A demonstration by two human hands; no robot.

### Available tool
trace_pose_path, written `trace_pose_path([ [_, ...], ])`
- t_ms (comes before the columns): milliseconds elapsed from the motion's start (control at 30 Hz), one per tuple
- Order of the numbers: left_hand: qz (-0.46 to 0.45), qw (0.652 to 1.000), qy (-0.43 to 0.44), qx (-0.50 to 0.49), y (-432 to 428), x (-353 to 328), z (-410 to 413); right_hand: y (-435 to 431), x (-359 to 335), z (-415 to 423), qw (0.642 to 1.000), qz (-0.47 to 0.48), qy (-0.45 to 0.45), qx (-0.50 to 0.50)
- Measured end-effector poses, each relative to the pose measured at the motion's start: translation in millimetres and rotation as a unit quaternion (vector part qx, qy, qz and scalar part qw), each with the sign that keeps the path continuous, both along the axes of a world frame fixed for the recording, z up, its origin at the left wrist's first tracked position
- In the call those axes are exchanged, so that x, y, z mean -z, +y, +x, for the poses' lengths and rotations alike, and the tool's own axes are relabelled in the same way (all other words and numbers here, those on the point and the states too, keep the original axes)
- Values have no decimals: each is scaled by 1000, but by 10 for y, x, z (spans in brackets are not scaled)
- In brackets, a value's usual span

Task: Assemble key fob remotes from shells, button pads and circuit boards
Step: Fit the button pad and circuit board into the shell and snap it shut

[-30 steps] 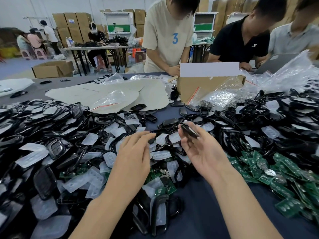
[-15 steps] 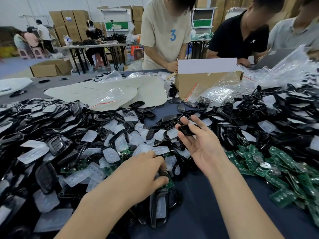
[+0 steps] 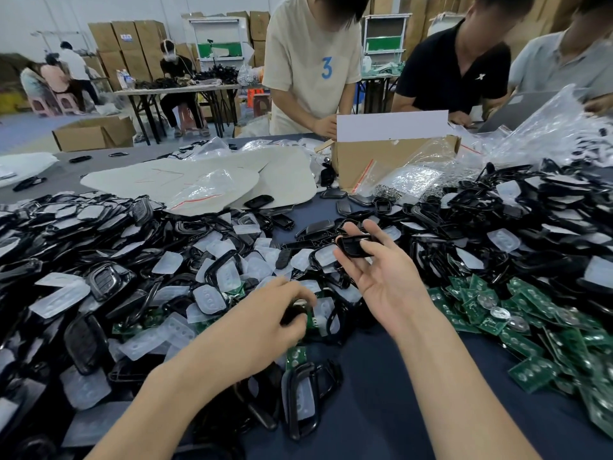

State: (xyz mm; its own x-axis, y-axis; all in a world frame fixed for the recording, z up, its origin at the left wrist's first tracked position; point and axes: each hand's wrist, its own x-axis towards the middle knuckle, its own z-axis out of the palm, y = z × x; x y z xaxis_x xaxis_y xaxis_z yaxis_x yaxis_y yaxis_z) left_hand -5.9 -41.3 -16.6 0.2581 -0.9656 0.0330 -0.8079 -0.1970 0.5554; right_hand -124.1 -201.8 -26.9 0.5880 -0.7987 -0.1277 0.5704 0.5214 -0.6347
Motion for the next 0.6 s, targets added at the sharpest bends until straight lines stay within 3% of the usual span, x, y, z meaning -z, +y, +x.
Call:
trace_pose_path([
  [200,-151,979,116,-71,-126,82,9,25,-10,1,1000,11,-7,-27],
  [300,-177,970,151,-77,-137,142,10,20,-17,-5,999,11,-13,-31],
  [600,-201,977,66,-33,-57,236,-75,9,38,10,999,15,-16,-43],
])
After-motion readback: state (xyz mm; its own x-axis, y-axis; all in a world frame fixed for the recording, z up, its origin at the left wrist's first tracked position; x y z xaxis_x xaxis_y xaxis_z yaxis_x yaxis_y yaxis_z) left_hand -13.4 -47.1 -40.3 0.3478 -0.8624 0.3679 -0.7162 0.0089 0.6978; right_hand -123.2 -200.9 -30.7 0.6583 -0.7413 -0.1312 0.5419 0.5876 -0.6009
